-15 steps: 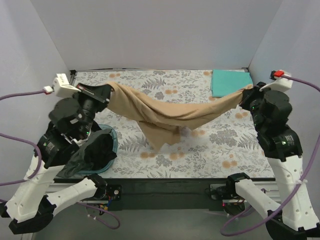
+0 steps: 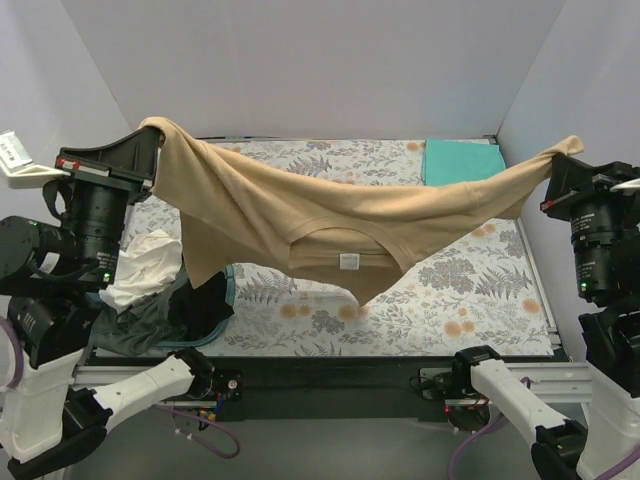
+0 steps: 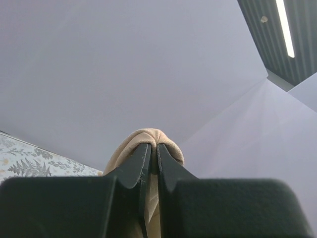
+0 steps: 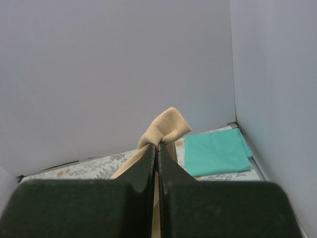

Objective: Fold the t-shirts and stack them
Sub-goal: Flatten the tshirt out

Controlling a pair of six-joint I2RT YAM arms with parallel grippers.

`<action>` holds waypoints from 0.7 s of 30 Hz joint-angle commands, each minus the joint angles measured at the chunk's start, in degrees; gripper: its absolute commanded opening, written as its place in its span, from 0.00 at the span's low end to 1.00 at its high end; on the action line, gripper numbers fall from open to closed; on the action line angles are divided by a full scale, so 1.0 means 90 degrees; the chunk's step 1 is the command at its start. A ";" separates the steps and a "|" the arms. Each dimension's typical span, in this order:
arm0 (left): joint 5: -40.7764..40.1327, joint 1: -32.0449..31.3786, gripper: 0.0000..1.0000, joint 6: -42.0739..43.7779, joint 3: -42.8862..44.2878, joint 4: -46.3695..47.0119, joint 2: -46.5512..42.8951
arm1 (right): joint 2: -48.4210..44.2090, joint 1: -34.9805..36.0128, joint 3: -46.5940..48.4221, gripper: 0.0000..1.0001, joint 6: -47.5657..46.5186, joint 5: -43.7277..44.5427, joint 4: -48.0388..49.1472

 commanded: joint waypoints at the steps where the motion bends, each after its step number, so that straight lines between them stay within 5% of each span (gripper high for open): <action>1: -0.0178 0.0031 0.00 0.0345 -0.0189 0.0257 0.0642 | 0.0413 -0.0034 0.0032 0.01 -0.0247 -0.0036 -0.0059; 6: -0.0608 0.0089 0.00 0.0814 -0.0113 0.0688 0.2151 | 0.1242 -0.0034 -0.0183 0.01 -0.0423 -0.0105 0.0438; 11: 0.2430 0.2333 0.00 -0.0103 0.1837 -0.0033 0.3961 | 0.2794 -0.0053 0.0712 0.01 -0.1065 0.0159 0.1230; 17: 0.3658 0.3283 0.00 -0.0455 0.4386 -0.0366 0.5242 | 0.4133 -0.0102 0.3340 0.01 -0.1710 0.0511 0.1240; 21: 0.4137 0.3517 0.00 -0.0592 0.3553 0.0023 0.4678 | 0.3862 -0.0102 0.3090 0.01 -0.1849 0.0256 0.1250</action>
